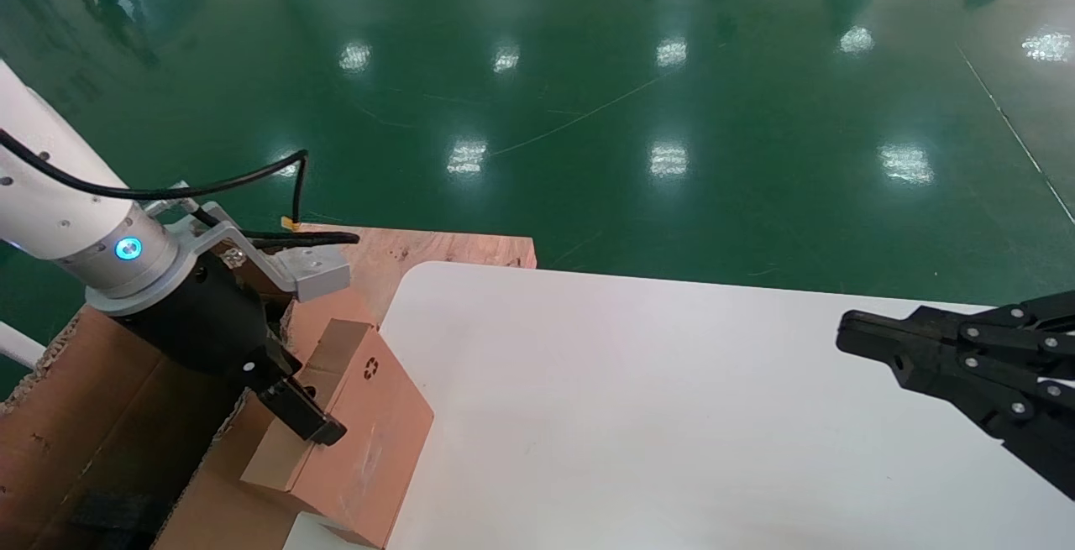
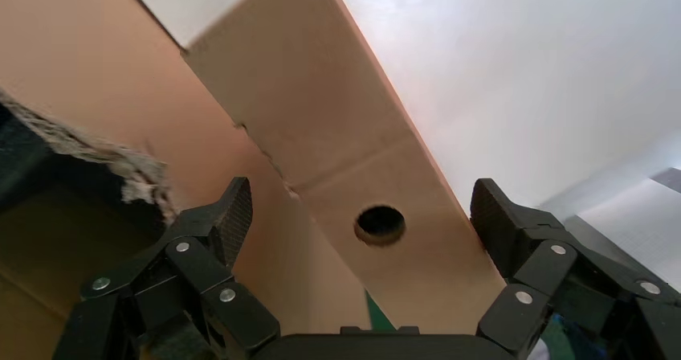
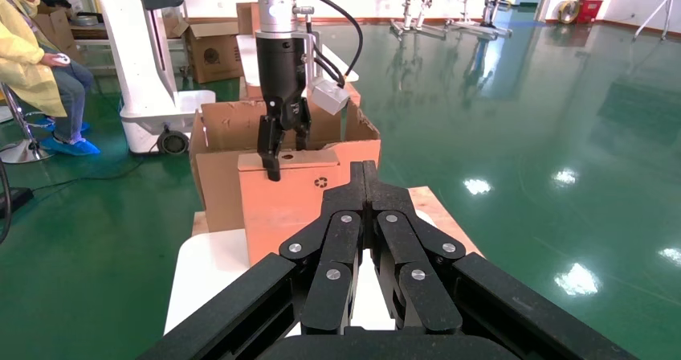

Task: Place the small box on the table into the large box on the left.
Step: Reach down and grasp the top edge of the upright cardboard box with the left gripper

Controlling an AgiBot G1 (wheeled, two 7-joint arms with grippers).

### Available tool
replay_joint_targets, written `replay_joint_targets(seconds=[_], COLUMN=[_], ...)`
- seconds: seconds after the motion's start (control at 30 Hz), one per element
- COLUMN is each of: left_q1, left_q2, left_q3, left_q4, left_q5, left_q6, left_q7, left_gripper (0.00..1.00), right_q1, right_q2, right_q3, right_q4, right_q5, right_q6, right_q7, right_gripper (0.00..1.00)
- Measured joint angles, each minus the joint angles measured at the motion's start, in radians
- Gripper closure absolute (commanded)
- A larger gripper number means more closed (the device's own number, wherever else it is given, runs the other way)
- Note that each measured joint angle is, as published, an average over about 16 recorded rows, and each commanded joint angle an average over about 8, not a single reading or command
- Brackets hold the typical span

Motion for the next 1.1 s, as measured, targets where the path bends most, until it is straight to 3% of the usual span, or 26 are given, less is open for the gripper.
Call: replay_joint_targets(seconds=[0.43, 0.5, 0.6, 0.63, 0.73, 0.77, 0.87, 0.93, 1.1], left_q1=[-0.043, -0.046, -0.047, -0.048, -0.049, -0.049, -0.05, -0.049, -0.048], left_q2=[0.019, 0.02, 0.021, 0.021, 0.021, 0.021, 0.02, 0.02, 0.02], left_q3=[0.11, 0.117, 0.125, 0.126, 0.129, 0.13, 0.13, 0.129, 0.127], left_q4=[0.035, 0.037, 0.038, 0.038, 0.038, 0.038, 0.038, 0.038, 0.038], left_q5=[-0.067, -0.072, -0.078, -0.079, -0.083, -0.084, -0.085, -0.085, -0.082], left_q6=[-0.02, -0.023, -0.028, -0.029, -0.031, -0.032, -0.033, -0.033, -0.032], left_q7=[0.012, 0.013, 0.015, 0.016, 0.018, 0.018, 0.019, 0.018, 0.017], left_gripper=[0.0, 0.0, 0.0, 0.07, 0.43, 0.55, 0.93, 1.0, 1.0], right_q1=[0.0, 0.0, 0.0, 0.0, 0.0, 0.0, 0.0, 0.0, 0.0], right_q2=[0.0, 0.0, 0.0, 0.0, 0.0, 0.0, 0.0, 0.0, 0.0], right_q3=[0.0, 0.0, 0.0, 0.0, 0.0, 0.0, 0.0, 0.0, 0.0], right_q4=[0.0, 0.0, 0.0, 0.0, 0.0, 0.0, 0.0, 0.0, 0.0], right_q5=[0.0, 0.0, 0.0, 0.0, 0.0, 0.0, 0.0, 0.0, 0.0], right_q6=[0.0, 0.0, 0.0, 0.0, 0.0, 0.0, 0.0, 0.0, 0.0], right_q7=[0.0, 0.0, 0.0, 0.0, 0.0, 0.0, 0.0, 0.0, 0.0], right_gripper=[1.0, 0.89, 0.52, 0.39, 0.04, 0.0, 0.0, 0.0, 0.0])
